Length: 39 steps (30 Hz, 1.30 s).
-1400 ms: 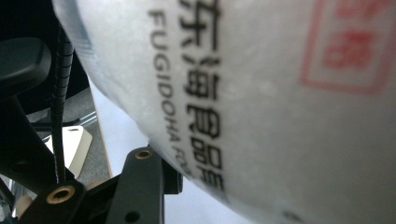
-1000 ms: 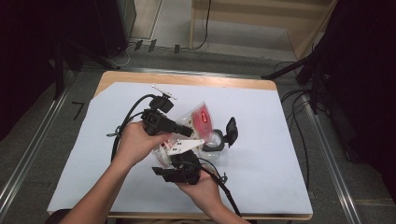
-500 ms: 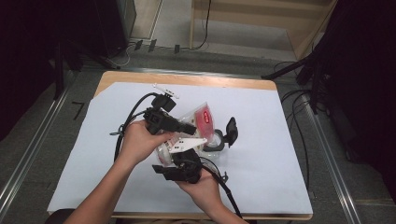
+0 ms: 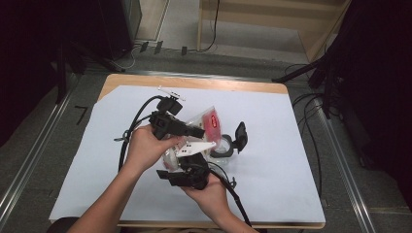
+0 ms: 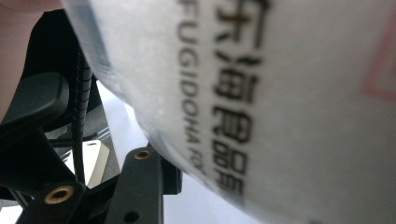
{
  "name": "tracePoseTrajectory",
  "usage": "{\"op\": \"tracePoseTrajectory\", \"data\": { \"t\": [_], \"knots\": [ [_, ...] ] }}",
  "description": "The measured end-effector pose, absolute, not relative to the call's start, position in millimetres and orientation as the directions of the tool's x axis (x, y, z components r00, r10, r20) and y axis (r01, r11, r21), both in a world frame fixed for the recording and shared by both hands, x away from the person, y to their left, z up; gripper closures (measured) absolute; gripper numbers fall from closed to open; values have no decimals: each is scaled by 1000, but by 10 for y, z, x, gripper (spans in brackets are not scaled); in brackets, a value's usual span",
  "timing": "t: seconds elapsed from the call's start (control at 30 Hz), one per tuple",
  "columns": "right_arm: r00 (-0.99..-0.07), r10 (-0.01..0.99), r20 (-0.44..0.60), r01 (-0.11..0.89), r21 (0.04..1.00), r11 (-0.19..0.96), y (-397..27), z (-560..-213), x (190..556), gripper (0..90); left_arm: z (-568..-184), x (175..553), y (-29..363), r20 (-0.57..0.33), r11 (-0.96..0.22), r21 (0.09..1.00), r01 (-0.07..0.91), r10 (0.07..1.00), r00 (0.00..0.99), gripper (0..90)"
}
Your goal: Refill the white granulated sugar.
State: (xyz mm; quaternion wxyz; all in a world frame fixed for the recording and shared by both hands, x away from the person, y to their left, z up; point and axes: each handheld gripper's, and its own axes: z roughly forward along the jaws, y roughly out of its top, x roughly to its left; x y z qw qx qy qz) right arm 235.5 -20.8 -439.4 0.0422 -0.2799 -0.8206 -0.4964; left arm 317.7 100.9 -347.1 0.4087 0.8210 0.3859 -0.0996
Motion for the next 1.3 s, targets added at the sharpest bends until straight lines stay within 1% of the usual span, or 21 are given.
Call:
{"op": "tracePoseTrajectory", "data": {
  "t": [0.07, 0.13, 0.37, 0.67, 1.3],
  "knots": [
    [-843, 417, 340, 496, 792, 356, -206, -4388, 2350, 602, -3460, 3174, 1003, -475, -368, 596, 714, 555, 683, 744],
    [-842, 418, 340, 496, 792, 356, -211, -4382, 2351, 620, -3452, 3174, 995, -470, -373, 598, 709, 554, 687, 744],
    [-845, 419, 333, 491, 793, 361, -220, -4373, 2359, 619, -3443, 3175, 976, -465, -374, 610, 699, 545, 697, 735],
    [-854, 429, 294, 466, 800, 378, -224, -4377, 2345, 629, -3447, 3181, 957, -460, -378, 611, 696, 547, 700, 736],
    [-850, 419, 320, 479, 800, 361, -223, -4345, 2335, 631, -3420, 3161, 956, -458, -366, 622, 692, 547, 701, 710]
  ]
}}
